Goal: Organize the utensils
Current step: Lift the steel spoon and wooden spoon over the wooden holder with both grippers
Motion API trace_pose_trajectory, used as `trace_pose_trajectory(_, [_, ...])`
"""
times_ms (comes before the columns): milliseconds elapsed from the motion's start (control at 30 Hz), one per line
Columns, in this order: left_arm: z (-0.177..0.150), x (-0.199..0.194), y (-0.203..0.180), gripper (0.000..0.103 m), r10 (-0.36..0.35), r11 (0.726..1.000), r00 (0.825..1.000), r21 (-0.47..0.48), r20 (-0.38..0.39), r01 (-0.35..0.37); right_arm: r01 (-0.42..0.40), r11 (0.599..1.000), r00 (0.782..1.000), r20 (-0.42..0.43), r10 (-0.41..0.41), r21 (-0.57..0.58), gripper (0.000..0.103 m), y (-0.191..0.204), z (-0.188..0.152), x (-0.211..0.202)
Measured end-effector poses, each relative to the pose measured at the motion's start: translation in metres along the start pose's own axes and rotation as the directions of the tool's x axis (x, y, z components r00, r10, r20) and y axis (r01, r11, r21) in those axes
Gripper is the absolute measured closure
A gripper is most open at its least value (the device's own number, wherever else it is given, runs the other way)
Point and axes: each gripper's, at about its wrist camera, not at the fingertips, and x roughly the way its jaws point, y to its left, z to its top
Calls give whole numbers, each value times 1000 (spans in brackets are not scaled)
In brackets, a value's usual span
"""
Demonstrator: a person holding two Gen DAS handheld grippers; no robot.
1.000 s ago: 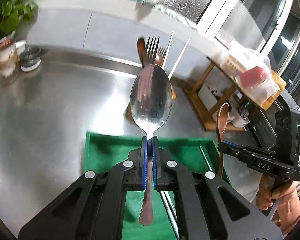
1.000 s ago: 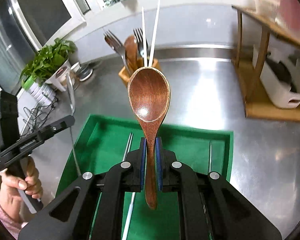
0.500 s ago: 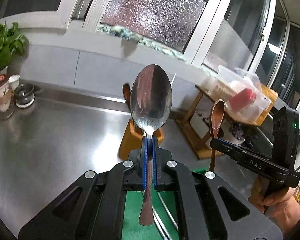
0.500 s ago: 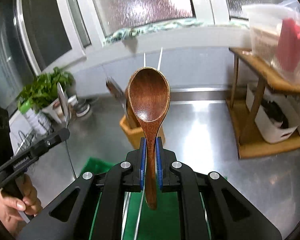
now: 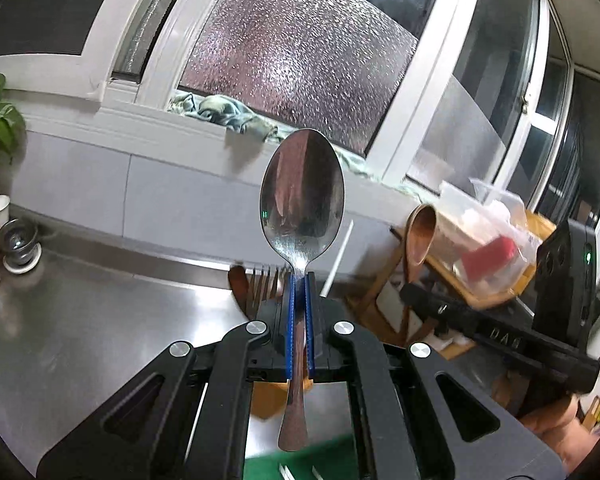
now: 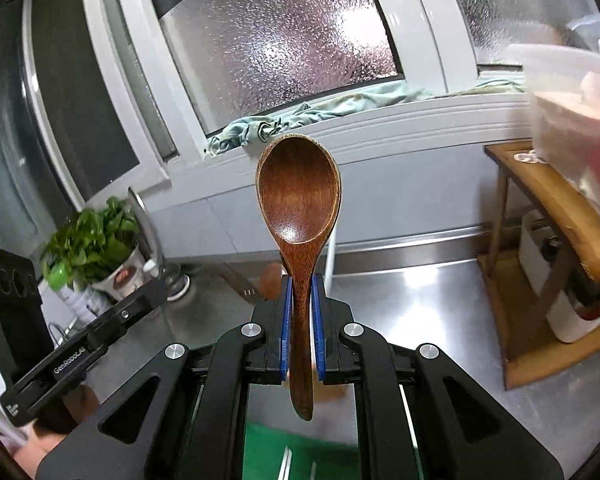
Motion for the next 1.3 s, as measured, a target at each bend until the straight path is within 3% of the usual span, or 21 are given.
trace_pose_trajectory(200, [10, 28, 3, 100, -6, 1000, 999, 0, 47, 6, -12, 998, 1000, 11, 11, 68, 93, -8, 10, 31])
trace_pose_trajectory(467, [-2, 57, 9, 100, -14, 1000, 998, -7, 63, 14, 1, 995, 1000, -2, -1, 104, 93, -23, 6, 57])
trace_pose_trajectory(1033, [-12, 60, 10, 100, -45, 998, 991, 41, 124, 40, 6, 997, 1000, -27, -4, 81, 93, -25, -10, 71])
trace_pose_trajectory(1300, [-19, 46, 6, 100, -68, 988, 988, 149, 141, 47, -5, 998, 999, -53, 9, 67, 93, -25, -16, 69])
